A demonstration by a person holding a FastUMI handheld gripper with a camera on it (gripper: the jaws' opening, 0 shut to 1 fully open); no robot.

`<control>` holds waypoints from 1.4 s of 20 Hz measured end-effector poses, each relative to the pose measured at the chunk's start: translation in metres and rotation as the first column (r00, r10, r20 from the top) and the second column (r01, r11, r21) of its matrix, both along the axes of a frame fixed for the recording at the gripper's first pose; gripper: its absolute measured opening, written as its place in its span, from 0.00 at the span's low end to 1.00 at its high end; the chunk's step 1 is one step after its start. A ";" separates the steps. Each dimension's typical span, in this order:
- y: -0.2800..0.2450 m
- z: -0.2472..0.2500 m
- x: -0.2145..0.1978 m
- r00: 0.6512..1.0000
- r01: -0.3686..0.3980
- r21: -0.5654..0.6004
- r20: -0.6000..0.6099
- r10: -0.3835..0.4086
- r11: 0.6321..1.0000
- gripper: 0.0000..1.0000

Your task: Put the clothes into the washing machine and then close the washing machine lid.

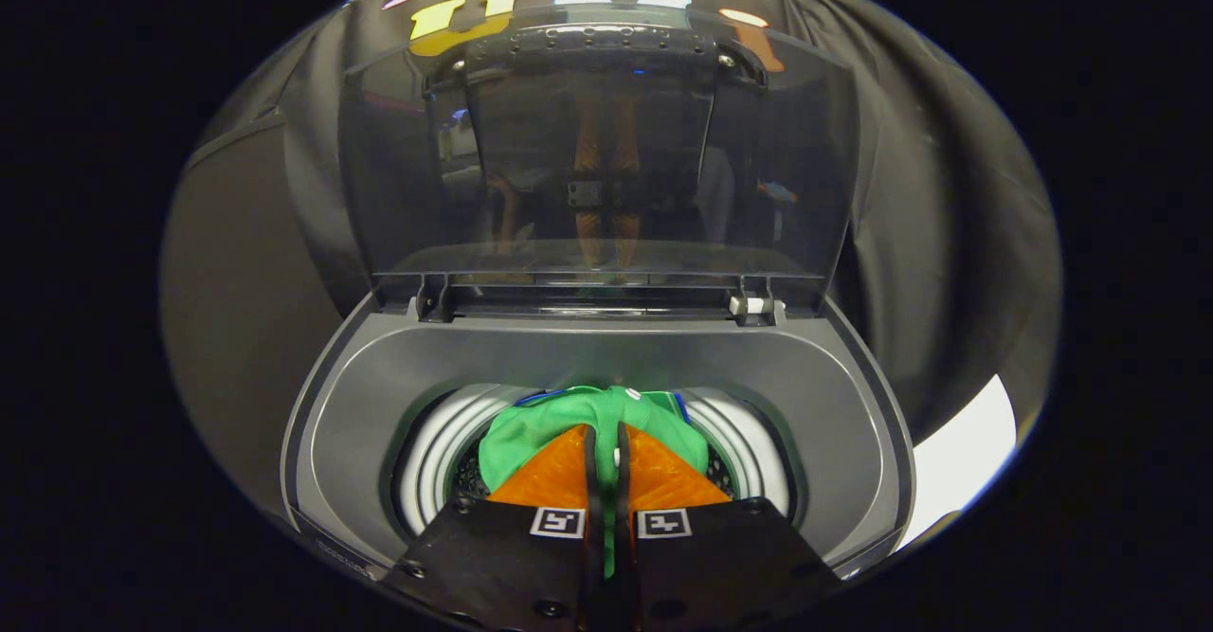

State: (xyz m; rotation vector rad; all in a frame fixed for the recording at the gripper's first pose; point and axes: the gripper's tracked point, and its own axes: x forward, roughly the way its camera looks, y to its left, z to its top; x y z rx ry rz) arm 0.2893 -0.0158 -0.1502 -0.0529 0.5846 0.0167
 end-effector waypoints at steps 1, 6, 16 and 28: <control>-0.001 0.001 0.000 1.000 0.007 0.010 0.003 -0.007 1.000 0.06; -0.002 0.002 -0.001 1.000 0.013 -0.004 0.011 -0.013 1.000 0.06; 0.002 0.026 -0.006 0.988 0.001 -0.032 0.153 0.004 0.999 0.98; 0.024 0.226 0.010 0.835 -0.100 -0.033 0.540 0.101 0.994 0.98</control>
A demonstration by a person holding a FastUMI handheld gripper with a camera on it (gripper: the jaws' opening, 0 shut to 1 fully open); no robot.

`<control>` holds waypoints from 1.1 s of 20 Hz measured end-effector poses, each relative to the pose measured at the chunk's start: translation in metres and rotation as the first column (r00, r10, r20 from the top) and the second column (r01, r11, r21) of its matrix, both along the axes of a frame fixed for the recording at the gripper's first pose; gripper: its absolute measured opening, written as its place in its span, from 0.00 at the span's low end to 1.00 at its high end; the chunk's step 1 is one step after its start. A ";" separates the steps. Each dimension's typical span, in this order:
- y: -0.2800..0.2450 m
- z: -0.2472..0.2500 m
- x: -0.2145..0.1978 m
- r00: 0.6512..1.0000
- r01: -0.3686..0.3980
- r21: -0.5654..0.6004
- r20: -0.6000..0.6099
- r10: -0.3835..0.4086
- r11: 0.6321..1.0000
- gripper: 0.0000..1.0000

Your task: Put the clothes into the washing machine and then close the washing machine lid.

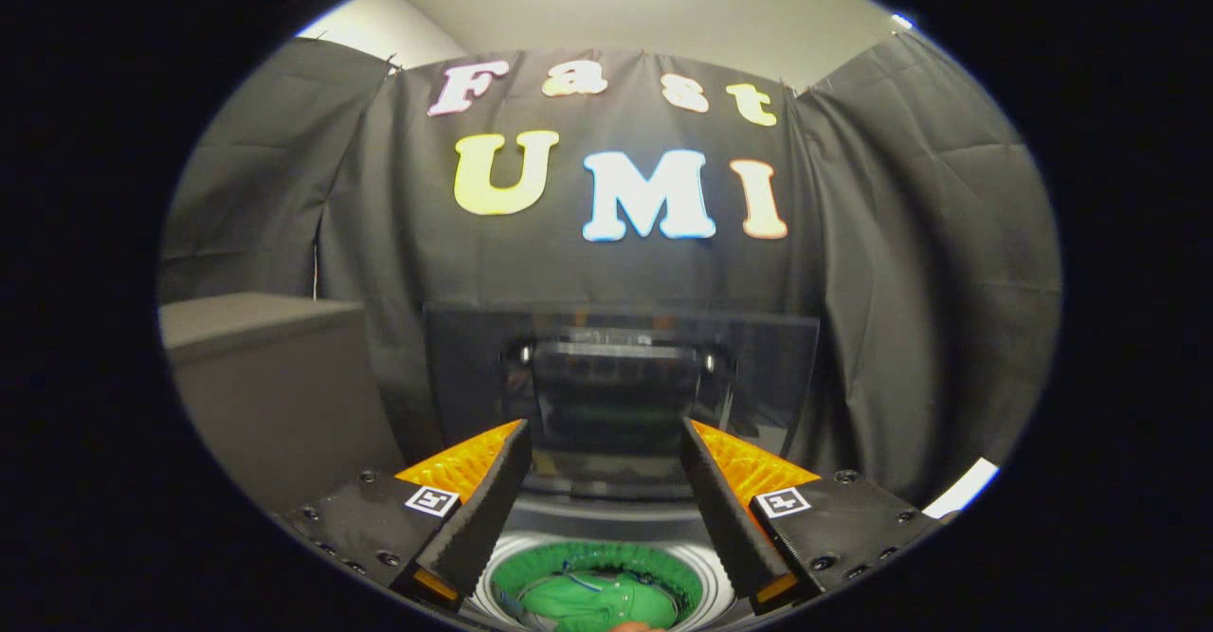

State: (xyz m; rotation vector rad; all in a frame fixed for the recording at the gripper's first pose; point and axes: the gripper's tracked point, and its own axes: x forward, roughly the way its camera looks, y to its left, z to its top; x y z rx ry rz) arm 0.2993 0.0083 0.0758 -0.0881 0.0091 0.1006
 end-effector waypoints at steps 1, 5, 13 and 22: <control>0.000 0.016 0.009 1.000 0.002 -0.002 0.014 -0.002 1.000 0.98; -0.005 0.062 0.050 0.999 0.033 0.014 0.028 -0.034 0.999 0.98; 0.000 0.063 0.132 0.989 0.065 -0.065 -0.130 -0.073 0.996 0.98; 0.006 0.022 0.146 0.944 0.067 0.040 -0.326 -0.050 0.997 0.98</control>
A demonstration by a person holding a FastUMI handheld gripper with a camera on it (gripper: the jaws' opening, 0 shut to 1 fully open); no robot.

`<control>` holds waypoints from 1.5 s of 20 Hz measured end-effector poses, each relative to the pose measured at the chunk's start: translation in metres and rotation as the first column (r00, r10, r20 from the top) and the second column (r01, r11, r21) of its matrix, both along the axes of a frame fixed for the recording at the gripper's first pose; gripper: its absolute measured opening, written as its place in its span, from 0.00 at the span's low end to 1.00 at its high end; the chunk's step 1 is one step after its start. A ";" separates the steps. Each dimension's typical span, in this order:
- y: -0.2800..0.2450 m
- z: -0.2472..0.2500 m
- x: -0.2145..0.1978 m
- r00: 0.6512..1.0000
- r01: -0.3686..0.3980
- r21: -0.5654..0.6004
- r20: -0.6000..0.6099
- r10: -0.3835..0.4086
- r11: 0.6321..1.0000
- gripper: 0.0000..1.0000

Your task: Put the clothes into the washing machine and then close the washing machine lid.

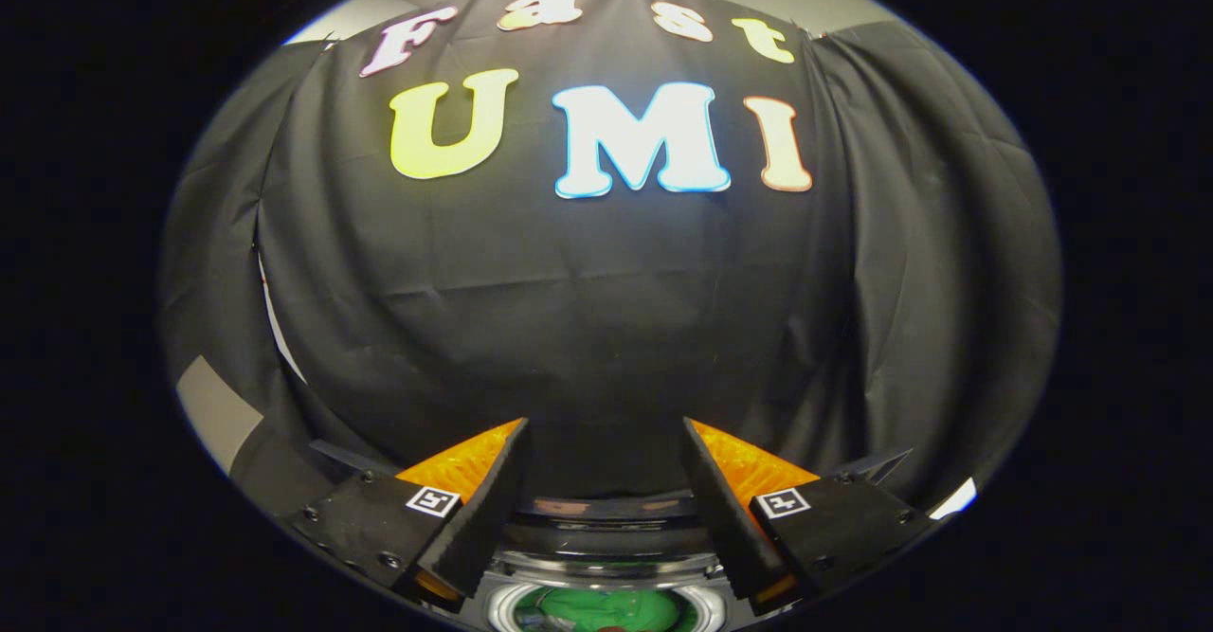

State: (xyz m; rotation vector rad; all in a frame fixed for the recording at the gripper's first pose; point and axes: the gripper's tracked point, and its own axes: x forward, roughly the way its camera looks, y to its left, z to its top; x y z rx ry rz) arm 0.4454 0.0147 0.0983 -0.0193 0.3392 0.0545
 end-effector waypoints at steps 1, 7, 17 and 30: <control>0.001 -0.003 -0.001 1.000 -0.001 -0.008 -0.006 0.001 1.000 0.98; 0.000 0.001 -0.018 0.999 -0.009 -0.020 0.032 0.010 1.000 0.96; -0.002 0.003 -0.047 0.993 -0.016 -0.014 0.118 0.017 1.000 0.97; -0.002 0.003 -0.082 0.955 -0.021 -0.013 0.294 0.024 1.000 0.96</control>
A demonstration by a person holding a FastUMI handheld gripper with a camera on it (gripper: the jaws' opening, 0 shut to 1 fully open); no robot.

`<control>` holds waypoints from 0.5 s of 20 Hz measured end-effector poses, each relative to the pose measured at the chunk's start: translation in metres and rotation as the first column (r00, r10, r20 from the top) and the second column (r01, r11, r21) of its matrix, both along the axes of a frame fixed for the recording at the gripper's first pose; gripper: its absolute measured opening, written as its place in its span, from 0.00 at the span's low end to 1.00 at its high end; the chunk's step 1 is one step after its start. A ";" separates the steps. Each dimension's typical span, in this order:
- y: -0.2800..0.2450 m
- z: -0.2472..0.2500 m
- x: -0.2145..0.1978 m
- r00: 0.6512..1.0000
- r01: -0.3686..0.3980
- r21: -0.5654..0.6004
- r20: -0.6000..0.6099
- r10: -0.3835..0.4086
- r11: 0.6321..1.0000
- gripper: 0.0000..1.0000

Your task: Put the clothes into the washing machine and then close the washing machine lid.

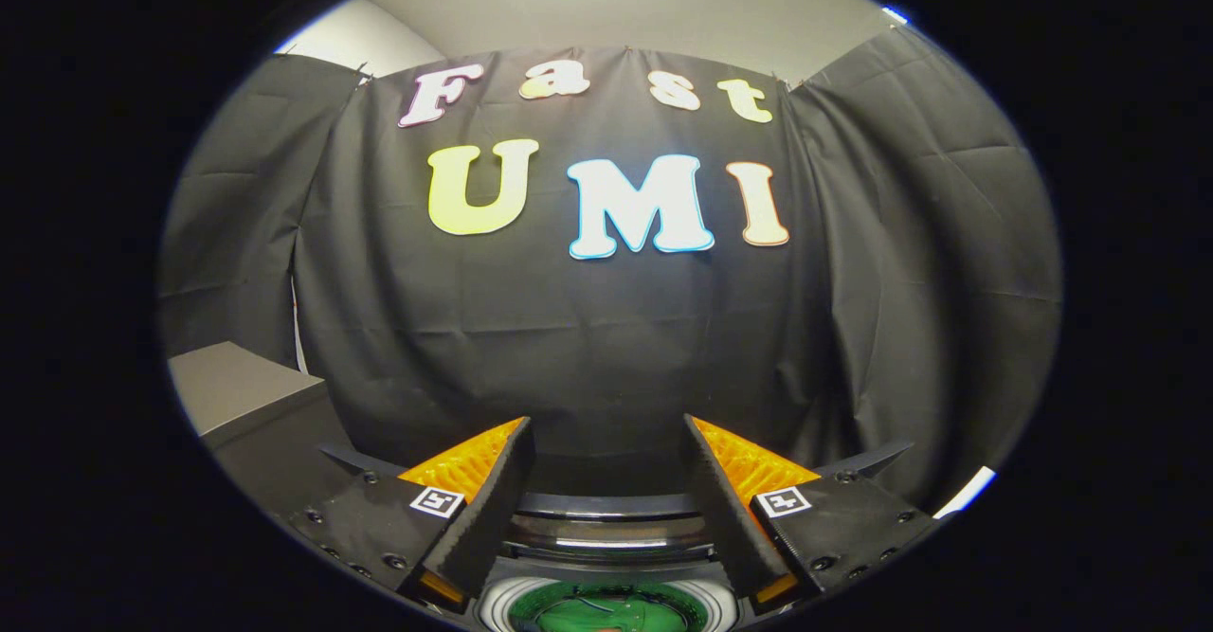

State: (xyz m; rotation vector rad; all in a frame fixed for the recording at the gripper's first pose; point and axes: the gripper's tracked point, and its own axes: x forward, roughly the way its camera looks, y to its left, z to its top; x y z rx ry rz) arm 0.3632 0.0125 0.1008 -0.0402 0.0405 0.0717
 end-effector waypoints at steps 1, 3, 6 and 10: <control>0.000 -0.001 -0.002 1.000 0.001 0.000 0.010 -0.001 1.000 0.96; 0.000 -0.002 -0.009 0.999 0.002 0.000 0.042 -0.002 1.000 0.96; -0.001 -0.014 -0.035 0.995 0.009 -0.002 0.096 -0.009 1.000 0.96; -0.006 -0.072 -0.111 0.994 0.031 -0.039 0.107 -0.027 0.999 0.96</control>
